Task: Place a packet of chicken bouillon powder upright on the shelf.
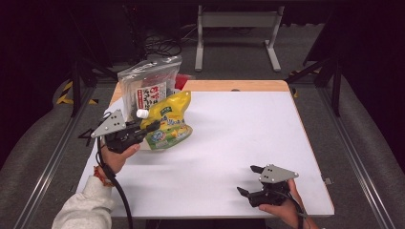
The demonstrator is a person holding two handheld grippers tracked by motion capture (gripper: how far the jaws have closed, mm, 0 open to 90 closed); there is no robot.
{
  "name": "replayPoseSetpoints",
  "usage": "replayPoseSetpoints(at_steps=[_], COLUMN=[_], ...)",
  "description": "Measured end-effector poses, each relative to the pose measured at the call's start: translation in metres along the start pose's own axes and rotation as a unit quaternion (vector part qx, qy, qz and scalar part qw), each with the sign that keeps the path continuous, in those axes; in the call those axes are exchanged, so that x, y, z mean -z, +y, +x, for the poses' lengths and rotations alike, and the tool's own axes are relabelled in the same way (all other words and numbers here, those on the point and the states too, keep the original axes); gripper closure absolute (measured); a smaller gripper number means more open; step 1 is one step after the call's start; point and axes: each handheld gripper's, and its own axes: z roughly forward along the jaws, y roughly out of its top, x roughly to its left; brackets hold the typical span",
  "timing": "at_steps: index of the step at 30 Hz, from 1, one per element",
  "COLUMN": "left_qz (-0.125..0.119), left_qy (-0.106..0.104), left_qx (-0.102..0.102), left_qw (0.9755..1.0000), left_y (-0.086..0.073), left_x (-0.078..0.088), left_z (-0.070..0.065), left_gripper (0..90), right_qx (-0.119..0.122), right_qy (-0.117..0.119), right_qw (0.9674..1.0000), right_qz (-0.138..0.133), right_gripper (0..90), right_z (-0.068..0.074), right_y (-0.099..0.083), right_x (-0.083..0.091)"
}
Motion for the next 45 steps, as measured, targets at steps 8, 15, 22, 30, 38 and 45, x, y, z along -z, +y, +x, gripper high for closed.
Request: replayPoseSetpoints(at_steps=[8,15,22,30,38,45], left_qz=[-0.003,0.007,0.023,0.044,0.038,0.041], left_qy=[0.027,0.038,0.027,0.016,-0.006,-0.022], left_qx=[-0.004,-0.003,-0.003,0.009,0.017,0.026], left_qw=[0.9996,0.9993,0.9994,0.9988,0.9991,0.9986], left_y=[0.007,0.009,0.005,-0.008,-0.015,-0.018], left_x=[0.013,0.018,0.019,0.024,0.036,0.036], left_z=[0.022,0.038,0.05,0.064,0.068,0.069], left_gripper=[87.1,87.0,87.0,87.0,86.9,86.9], right_qx=[-0.002,0.0,-0.006,-0.012,-0.013,-0.013], right_qy=[0.003,0.005,0.004,0.002,0.005,0.006], right_qw=[1.0,1.0,0.9999,0.9999,0.9998,0.9997], right_qz=[0.003,0.009,0.009,0.009,0.011,0.018], right_gripper=[16.1,16.8,16.8,16.8,16.8,16.8], right_z=[0.001,0.003,0.004,0.004,0.004,0.003], right_y=[-0.001,-0.002,-0.005,-0.007,-0.006,-0.007], right_x=[-0.003,-0.005,-0.002,-0.001,-0.003,-0.006])
